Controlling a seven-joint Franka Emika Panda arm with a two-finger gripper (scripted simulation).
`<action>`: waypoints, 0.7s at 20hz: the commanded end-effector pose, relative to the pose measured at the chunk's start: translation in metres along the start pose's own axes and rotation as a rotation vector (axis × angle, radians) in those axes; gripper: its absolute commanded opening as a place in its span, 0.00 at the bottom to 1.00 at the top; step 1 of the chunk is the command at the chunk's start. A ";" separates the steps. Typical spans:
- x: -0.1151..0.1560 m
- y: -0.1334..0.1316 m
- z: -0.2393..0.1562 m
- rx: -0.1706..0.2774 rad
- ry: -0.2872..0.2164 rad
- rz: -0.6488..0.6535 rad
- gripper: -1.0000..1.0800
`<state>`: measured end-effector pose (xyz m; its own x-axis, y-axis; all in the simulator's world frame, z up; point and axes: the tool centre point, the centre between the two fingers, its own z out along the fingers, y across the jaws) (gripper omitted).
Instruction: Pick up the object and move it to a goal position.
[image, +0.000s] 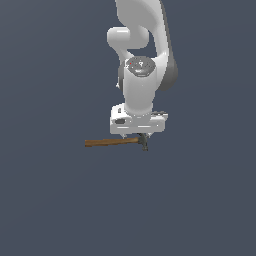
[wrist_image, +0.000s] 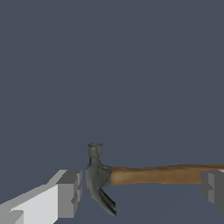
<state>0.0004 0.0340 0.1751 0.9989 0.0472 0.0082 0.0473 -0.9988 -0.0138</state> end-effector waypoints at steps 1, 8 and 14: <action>0.000 0.000 0.000 0.000 0.000 0.000 0.96; -0.004 0.001 -0.005 -0.005 -0.010 -0.003 0.96; -0.004 0.001 -0.005 -0.006 -0.011 -0.005 0.96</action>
<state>-0.0034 0.0326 0.1801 0.9987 0.0511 -0.0024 0.0511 -0.9987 -0.0083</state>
